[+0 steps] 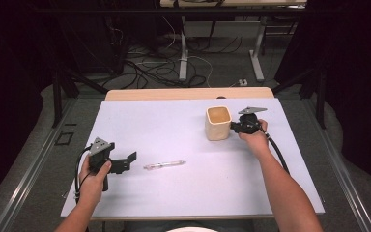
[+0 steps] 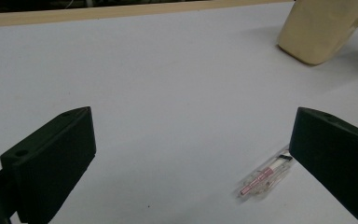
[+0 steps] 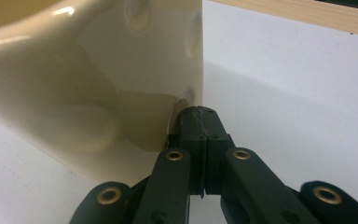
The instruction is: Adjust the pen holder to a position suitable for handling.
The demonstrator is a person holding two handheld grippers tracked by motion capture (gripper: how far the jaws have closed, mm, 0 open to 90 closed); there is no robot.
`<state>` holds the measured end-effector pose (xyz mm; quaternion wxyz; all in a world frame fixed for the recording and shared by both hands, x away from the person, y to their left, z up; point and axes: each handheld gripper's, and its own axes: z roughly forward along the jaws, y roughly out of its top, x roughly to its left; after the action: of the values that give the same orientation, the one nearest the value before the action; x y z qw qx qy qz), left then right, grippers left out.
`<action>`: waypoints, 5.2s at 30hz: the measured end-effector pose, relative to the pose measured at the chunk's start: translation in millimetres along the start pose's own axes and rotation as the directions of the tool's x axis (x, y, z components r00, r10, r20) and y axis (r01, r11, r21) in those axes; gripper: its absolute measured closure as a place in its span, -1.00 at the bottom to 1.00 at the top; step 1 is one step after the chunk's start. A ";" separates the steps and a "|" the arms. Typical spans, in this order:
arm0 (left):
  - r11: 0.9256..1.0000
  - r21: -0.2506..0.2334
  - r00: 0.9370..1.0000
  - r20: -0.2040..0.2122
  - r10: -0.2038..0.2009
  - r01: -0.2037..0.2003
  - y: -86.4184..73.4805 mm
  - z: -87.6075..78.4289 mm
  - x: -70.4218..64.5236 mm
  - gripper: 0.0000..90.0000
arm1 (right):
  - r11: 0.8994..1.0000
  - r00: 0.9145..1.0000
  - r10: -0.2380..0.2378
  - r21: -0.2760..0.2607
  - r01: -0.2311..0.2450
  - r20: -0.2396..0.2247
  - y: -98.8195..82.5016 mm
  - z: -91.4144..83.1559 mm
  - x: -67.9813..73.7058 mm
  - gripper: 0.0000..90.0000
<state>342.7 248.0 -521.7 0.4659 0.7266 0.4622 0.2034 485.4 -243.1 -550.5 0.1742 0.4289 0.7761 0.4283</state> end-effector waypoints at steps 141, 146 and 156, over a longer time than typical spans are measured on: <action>0.992 0.071 0.993 0.062 0.096 -0.101 18.1 -2.4 -34.6 -0.72 | 0.998 0.997 0.066 -0.025 -0.065 0.035 -21.4 -97.9 103.4 -1.00; 0.990 0.071 0.991 0.050 0.122 -0.125 22.3 -5.0 -34.4 -0.67 | 0.999 0.999 0.043 -0.009 -0.042 0.034 -29.8 -102.1 103.8 -1.00; 0.978 0.085 0.981 0.049 0.187 -0.191 34.8 -2.8 -41.0 -0.59 | 1.000 0.999 -0.009 -0.008 0.009 0.037 -35.9 -103.8 102.2 -1.00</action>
<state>337.3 209.2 -484.7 0.4209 0.7912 0.3901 0.2112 342.3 -222.8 -510.4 0.1921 0.4325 0.7729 0.4227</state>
